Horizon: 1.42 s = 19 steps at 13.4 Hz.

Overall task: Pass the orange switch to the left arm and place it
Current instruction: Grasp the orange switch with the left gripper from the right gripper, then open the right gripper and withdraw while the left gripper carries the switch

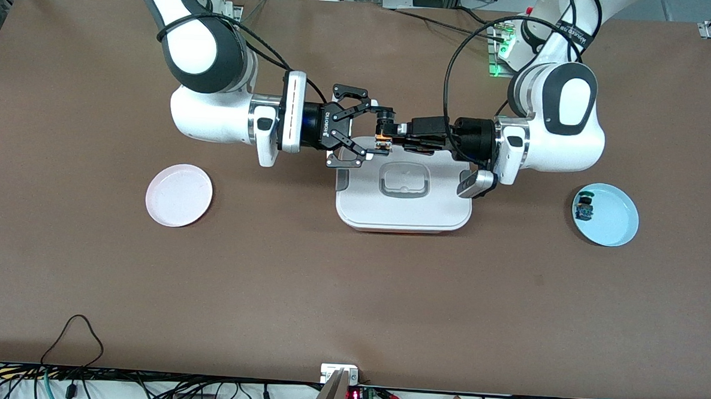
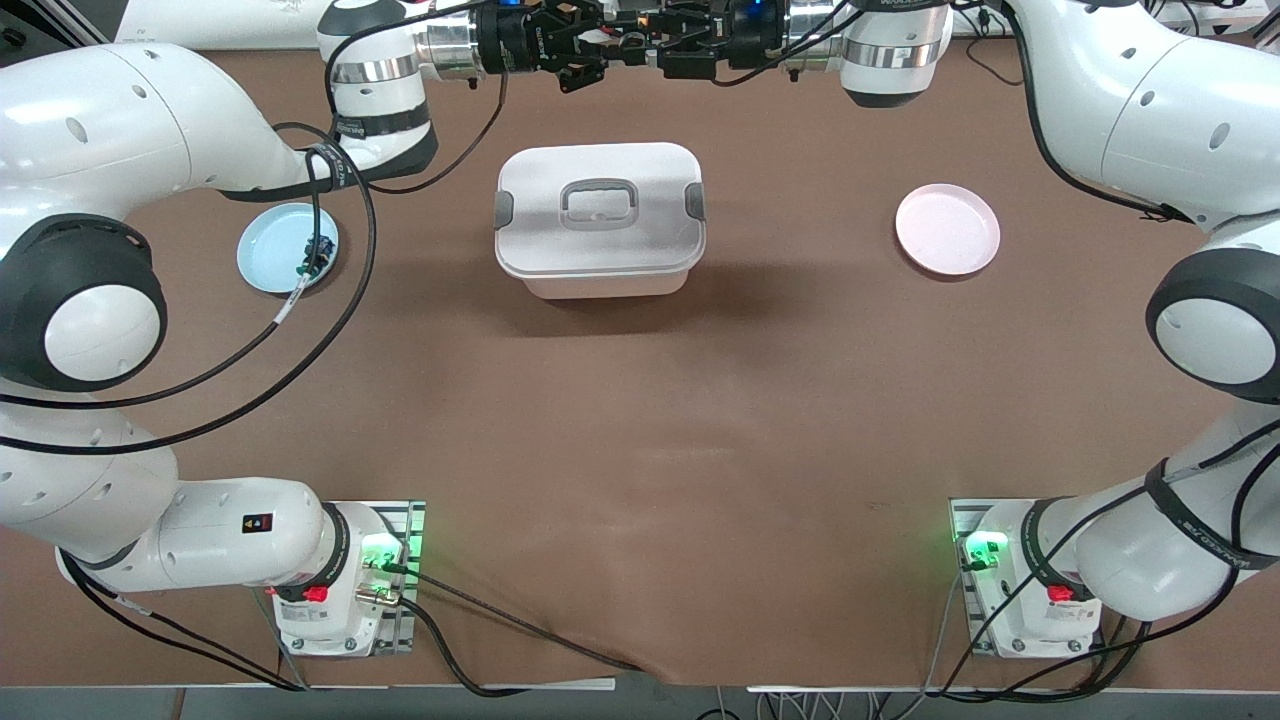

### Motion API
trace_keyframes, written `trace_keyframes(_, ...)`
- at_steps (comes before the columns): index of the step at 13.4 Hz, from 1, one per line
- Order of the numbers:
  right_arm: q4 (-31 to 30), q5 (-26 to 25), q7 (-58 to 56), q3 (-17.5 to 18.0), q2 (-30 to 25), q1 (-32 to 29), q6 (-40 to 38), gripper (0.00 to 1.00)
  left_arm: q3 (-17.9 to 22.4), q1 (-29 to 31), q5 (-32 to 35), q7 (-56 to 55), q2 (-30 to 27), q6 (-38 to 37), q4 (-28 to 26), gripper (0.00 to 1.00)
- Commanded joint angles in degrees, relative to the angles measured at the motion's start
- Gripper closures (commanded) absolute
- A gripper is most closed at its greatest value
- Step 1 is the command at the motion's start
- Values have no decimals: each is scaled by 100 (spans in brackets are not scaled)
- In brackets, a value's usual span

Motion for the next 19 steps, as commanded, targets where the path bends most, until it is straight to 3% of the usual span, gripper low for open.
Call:
trace_keyframes(1,9,126,-31,-24,-10,49,-35,94,-37,-29,-108,112,-57,25,-12,86)
trace_keyframes(2,0,126,13,-24,-19,49,-35,56,-37,-11,-99,103,-57,17,-4,86)
trace_keyframes(3,0,126,31,-24,-27,49,-35,4,-37,15,-81,103,-57,8,-4,86)
trace_keyframes(4,0,126,75,-24,-45,32,-35,0,-37,24,-81,103,-65,8,-4,86)
trace_keyframes(7,-8,134,119,-24,-63,32,-35,0,-20,24,-64,86,-74,8,5,85)
trace_keyframes(9,-8,143,119,-24,-71,14,-35,0,-11,50,609,42,-92,8,84,85)
trace_keyframes(13,-140,117,93,-147,-124,-118,-210,0,33,288,2594,-335,-75,-271,487,85)
trace_keyframes(16,-272,-14,101,-559,-177,-118,-657,0,42,568,4649,-398,-39,-668,664,86)
trace_keyframes(19,-333,-777,258,-1244,-168,-127,-1377,0,24,745,6681,-310,40,-1115,839,86)
